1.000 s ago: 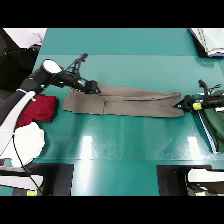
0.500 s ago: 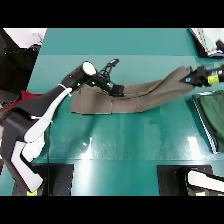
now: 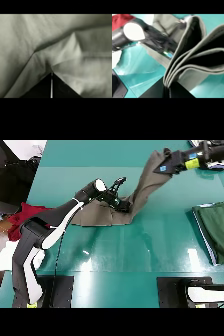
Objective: Fold the shirts.
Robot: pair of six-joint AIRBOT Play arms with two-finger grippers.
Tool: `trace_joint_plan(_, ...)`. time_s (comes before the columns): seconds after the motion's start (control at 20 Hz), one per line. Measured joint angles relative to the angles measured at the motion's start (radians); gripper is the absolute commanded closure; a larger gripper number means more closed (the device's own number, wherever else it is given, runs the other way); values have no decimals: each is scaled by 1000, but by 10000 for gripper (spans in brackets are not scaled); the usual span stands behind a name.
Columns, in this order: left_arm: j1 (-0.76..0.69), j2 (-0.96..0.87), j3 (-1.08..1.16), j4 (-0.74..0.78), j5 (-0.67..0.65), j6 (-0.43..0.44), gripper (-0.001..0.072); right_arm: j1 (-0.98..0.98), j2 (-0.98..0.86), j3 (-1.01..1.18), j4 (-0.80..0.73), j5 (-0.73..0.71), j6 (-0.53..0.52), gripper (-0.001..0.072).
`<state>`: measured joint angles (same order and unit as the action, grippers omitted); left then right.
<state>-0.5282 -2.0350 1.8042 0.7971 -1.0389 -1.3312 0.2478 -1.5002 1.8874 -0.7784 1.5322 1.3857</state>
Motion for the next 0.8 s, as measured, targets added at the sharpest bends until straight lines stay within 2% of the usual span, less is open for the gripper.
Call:
trace_joint_plan(0.2, 20, -3, 18, 21, -22, -15, 678, 77, -74, 115, 0, 6, 8, 703)
trace_joint_plan(0.4, 88, 46, 31, 38, -55, -27, 678, 124, -100, 107, -2, -22, 5, 703)
trace_joint_plan(0.65, 257, 192, 35, 126, -96, -27, 677, 230, -138, 68, 1, -105, -38, 699)
trace_joint_plan(0.8, 386, 290, 36, 178, -150, -25, 676, 332, -213, 70, 64, -204, -103, 698)
